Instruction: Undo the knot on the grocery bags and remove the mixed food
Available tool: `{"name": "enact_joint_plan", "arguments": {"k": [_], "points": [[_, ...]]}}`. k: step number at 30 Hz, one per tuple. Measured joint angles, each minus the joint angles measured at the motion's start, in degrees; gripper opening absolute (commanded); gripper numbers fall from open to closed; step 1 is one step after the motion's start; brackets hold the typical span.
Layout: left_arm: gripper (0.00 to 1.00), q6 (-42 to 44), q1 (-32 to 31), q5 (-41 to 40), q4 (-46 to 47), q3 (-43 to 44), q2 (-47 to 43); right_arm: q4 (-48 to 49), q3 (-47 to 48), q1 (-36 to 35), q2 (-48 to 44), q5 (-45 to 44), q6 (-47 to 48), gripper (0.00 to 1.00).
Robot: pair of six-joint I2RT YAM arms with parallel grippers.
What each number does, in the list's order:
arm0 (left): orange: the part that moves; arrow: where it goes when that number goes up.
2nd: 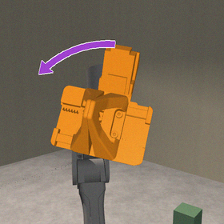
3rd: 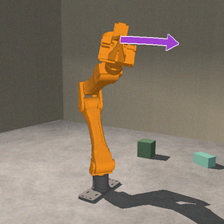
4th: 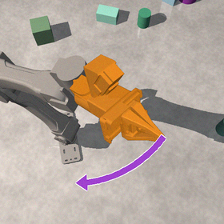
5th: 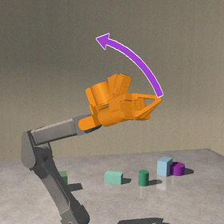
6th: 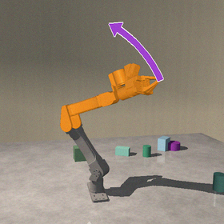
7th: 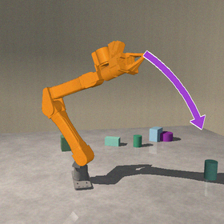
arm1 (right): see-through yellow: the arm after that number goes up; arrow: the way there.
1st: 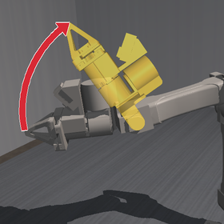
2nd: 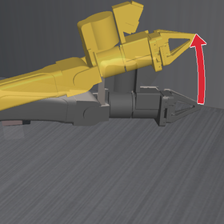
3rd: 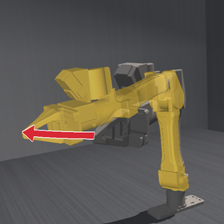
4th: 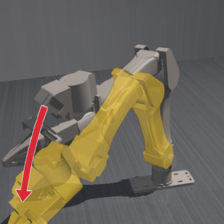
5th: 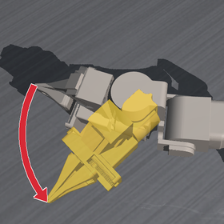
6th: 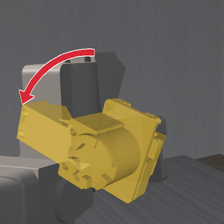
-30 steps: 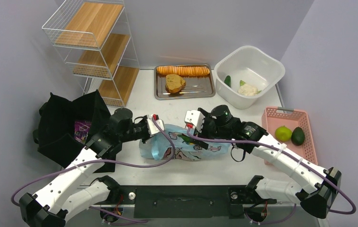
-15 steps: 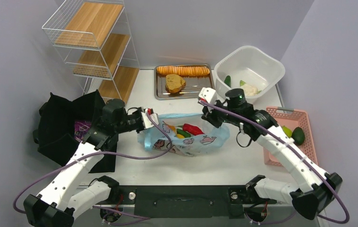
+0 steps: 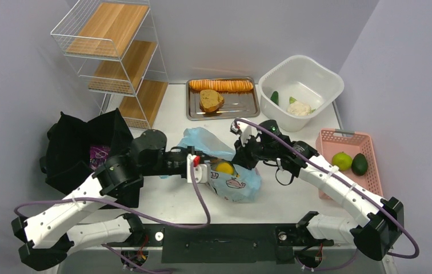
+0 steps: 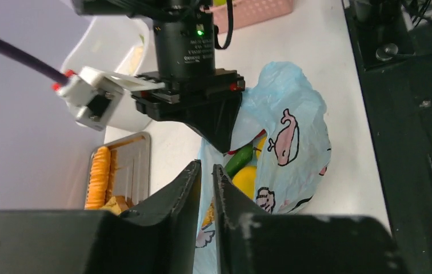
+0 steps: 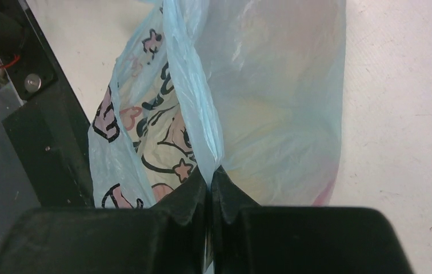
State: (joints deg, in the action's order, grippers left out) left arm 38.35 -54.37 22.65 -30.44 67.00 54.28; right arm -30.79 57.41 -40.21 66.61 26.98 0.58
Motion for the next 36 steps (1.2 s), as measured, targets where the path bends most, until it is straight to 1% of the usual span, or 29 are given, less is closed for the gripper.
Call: {"name": "enact_joint_plan", "arguments": {"k": [2,3,10,14,17,20,23,25,27,28,29,30,31,32,33,34,35,36], "points": [[0.01,-0.37,-2.27,-2.38,0.63,-0.26,1.75,0.81,0.2,0.04,-0.09,0.13,-1.07,0.0],[0.01,-0.37,-2.27,-3.85,1.66,-1.01,3.26,1.14,0.35,0.04,-0.13,0.15,-1.42,0.0],[0.0,2.67,1.75,-9.77,6.93,-10.1,13.11,2.08,0.39,1.55,-1.53,0.5,-3.74,0.0],[0.0,5.75,2.78,-11.85,10.56,-14.71,15.17,2.71,0.44,4.42,-1.46,0.55,-4.76,0.0],[0.0,9.33,3.65,-12.39,10.99,-18.1,15.28,2.86,1.22,6.27,-1.16,0.48,-4.74,0.0],[0.0,14.6,3.37,-12.63,7.89,-23.32,14.03,3.04,3.69,8.66,0.02,0.31,-4.26,0.0],[0.02,17.9,0.2,-12.83,0.57,-28.76,10.6,3.96,6.1,10.8,1.64,-0.04,-3.61,0.0],[0.04,18.78,-2.05,-12.61,-3.98,-30.21,9.29,4.68,6.75,11.39,2.54,-0.37,-2.97,0.0],[0.09,18.62,-2.64,-12.61,-5.81,-30.23,9.33,5.11,6.84,11.34,3.3,-0.61,-2.34,0.0],[0.14,17.9,-2.64,-12.83,-6.05,-30.12,9.38,5.16,6.84,11.15,3.61,-0.66,-1.86,0.0],[0.17,16.98,-2.51,-13.05,-6.21,-29.77,9.57,5.16,6.84,10.67,3.89,-0.81,-1.16,0.01],[0.21,15.45,-2.25,-13.33,-6.19,-29.05,9.9,5.18,6.84,9.99,4.13,-1.27,-0.42,0.06],[0.22,13.51,-1.55,-13.2,-5.95,-27.82,10.4,5.16,6.84,9.16,4.22,-1.66,0.42,0.2],[0.24,12.0,-0.79,-13.29,-5.51,-26.77,10.73,5.09,6.84,8.0,4.22,-2.03,1.25,0.29],[0.25,9.7,0.66,-13.14,-5.01,-25.16,11.21,5.05,6.84,6.6,4.2,-2.32,2.16,0.46],[0.25,7.28,2.23,-12.94,-4.09,-23.3,11.69,4.98,6.84,5.51,4.15,-2.56,2.82,0.54],[0.26,5.07,4.11,-12.83,-2.78,-21.27,12.2,4.79,6.84,4.44,4.11,-2.8,3.78,0.66],[0.26,2.78,5.84,-12.55,-1.42,-19.32,12.66,4.44,6.84,3.28,4.09,-3.15,5.18,0.71]]}}
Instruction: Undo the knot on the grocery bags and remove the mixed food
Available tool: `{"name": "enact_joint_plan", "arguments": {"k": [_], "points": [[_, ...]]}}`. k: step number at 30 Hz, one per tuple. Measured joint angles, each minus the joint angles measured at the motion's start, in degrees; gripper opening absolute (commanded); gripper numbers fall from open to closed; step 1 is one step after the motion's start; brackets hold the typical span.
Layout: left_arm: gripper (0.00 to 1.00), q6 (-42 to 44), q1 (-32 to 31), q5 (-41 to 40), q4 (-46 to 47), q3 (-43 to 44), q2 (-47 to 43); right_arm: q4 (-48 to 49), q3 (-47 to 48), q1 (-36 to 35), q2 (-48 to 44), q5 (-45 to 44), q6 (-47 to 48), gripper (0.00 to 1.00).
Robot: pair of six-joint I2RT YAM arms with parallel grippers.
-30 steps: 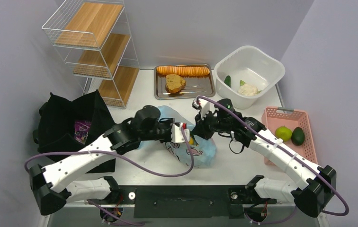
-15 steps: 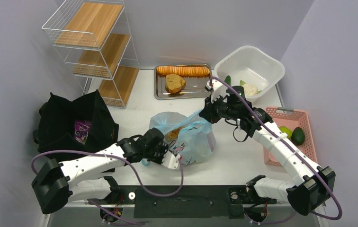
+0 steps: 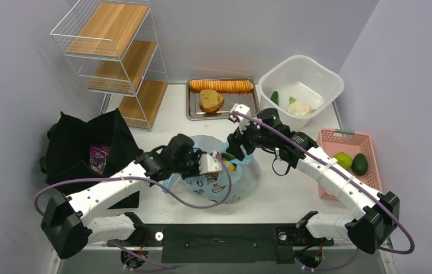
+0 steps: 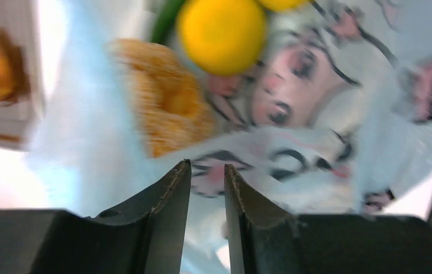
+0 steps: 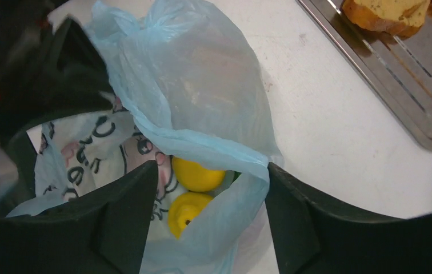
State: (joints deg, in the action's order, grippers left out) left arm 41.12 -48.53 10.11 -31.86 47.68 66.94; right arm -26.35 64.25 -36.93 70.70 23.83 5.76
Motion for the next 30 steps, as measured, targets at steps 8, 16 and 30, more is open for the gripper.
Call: {"name": "enact_joint_plan", "arguments": {"k": [8,16,30], "points": [[0.31,-8.94,10.58,-1.53,8.57,6.71,5.03,-5.55,-0.83,-1.01,-2.05,-5.22,8.57,0.85],[0.35,-9.66,14.14,-2.58,9.18,6.25,9.11,-10.78,-4.13,-1.05,-7.34,-8.0,13.22,0.86],[0.28,-7.93,-1.22,-1.9,20.24,1.09,1.18,-7.3,-2.82,-0.66,-9.86,-9.05,8.37,0.86]]}}
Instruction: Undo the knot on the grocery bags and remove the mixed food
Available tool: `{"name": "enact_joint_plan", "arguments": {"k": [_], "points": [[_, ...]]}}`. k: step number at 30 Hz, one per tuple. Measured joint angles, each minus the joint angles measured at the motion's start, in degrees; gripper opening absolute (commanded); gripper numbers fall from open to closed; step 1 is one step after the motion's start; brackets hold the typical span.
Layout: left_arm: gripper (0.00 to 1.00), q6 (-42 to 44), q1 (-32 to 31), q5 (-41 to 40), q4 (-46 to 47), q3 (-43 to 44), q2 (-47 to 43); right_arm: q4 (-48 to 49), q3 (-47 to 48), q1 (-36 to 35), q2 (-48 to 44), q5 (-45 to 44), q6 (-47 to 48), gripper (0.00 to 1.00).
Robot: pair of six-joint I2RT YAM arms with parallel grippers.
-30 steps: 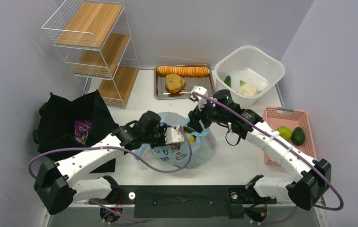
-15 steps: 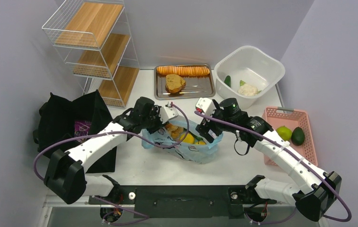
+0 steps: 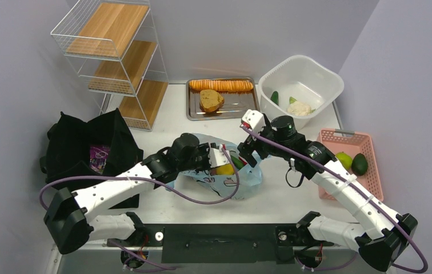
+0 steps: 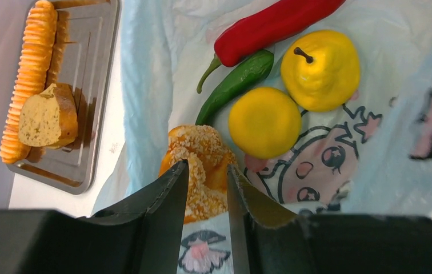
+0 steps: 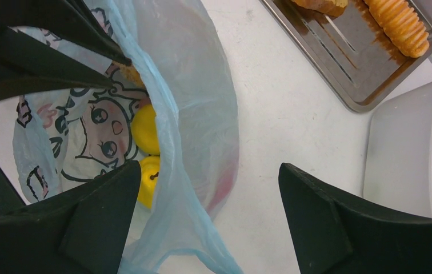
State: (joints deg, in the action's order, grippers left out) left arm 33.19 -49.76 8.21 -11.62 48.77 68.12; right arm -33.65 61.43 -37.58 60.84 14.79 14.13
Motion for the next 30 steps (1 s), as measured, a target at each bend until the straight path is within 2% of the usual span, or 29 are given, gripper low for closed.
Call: {"name": "enact_joint_plan", "arguments": {"k": [2,6,9,11,18,20,22,30], "points": [[0.28,0.24,-0.46,-1.36,1.4,0.02,2.25,0.57,0.09,0.63,0.0,-0.07,-0.83,0.86],[0.36,0.59,-0.39,-5.09,2.84,0.02,7.8,0.7,0.39,4.02,0.07,0.0,-2.99,0.85],[0.56,1.16,-0.02,-7.91,3.74,0.0,10.16,0.68,0.96,6.29,0.72,0.33,-4.07,0.83],[0.62,1.99,-0.02,-9.86,5.27,0.0,10.95,0.76,1.03,7.13,1.18,0.5,-4.44,0.83],[0.65,3.91,0.07,-16.0,9.94,0.0,13.57,0.55,1.03,7.23,2.16,2.67,-4.55,0.8],[0.71,4.42,0.04,-17.2,11.13,-0.24,14.1,0.55,1.03,7.23,2.4,3.06,-4.52,0.8],[0.74,4.81,0.04,-18.82,12.33,-0.44,14.71,0.52,1.03,7.23,2.71,3.28,-4.46,0.8],[0.75,4.52,0.07,-21.44,14.93,-0.92,13.97,0.52,1.03,7.23,2.78,3.85,-4.35,0.8]]}}
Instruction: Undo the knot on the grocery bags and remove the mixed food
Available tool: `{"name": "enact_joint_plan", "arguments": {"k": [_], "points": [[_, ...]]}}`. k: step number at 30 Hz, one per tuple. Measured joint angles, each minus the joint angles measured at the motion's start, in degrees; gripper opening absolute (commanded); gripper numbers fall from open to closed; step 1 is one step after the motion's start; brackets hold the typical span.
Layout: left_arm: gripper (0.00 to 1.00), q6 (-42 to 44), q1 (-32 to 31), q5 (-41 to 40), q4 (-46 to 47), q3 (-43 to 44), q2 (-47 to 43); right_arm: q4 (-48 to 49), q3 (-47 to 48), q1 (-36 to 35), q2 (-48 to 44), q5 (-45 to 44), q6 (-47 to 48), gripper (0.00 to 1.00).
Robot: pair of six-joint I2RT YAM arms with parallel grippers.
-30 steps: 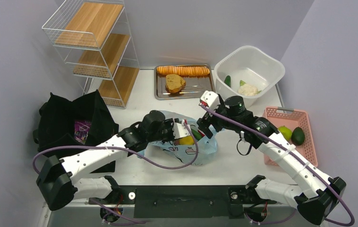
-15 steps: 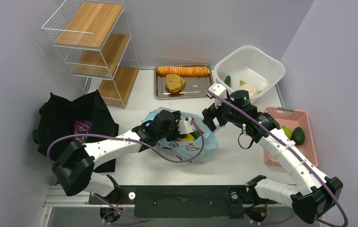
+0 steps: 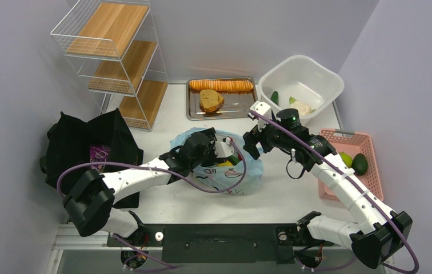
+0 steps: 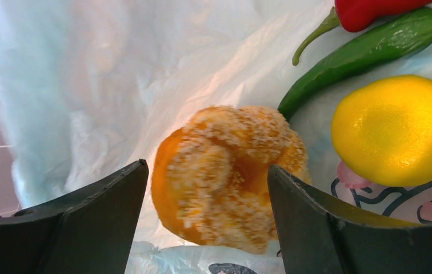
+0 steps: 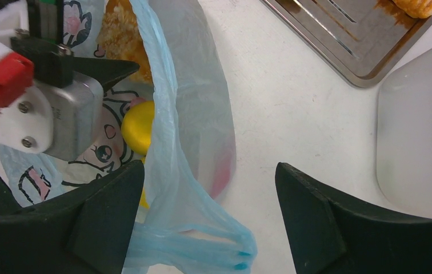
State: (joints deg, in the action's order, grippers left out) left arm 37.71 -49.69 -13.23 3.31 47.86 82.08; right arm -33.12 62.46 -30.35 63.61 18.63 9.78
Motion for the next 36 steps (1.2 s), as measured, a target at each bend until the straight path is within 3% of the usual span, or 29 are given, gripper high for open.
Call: {"name": "enact_joint_plan", "arguments": {"k": [6,13,23,25,29,30,31,36], "points": [[0.74,-1.7,0.59,1.2,-1.07,0.96,-2.43,-0.04,0.0,-0.02,0.0,0.33,0.02,0.8],[0.64,-2.82,3.15,2.67,-2.36,3.02,2.05,-0.02,0.0,-0.11,0.0,0.5,0.02,0.8],[0.76,-2.93,4.26,8.74,-7.48,3.43,4.72,-0.02,0.0,-0.11,0.0,0.5,0.24,0.8],[0.69,-2.93,4.2,9.94,-8.07,3.43,4.66,-0.02,0.0,-0.11,0.0,0.5,0.24,0.8],[0.28,-3.02,4.22,10.62,-8.31,3.48,4.66,-0.02,0.0,-0.11,0.0,0.5,0.24,0.8],[0.1,-3.08,4.28,10.51,-8.28,3.58,4.66,-0.02,0.0,-0.11,0.0,0.5,0.28,0.8],[0.04,-3.19,4.37,10.43,-8.24,3.72,4.66,-0.02,0.0,-0.11,0.0,0.5,0.42,0.8],[0.0,-5.16,4.63,11.69,-9.79,4.42,2.32,-0.02,0.0,-0.11,0.02,0.5,0.96,0.8]]}}
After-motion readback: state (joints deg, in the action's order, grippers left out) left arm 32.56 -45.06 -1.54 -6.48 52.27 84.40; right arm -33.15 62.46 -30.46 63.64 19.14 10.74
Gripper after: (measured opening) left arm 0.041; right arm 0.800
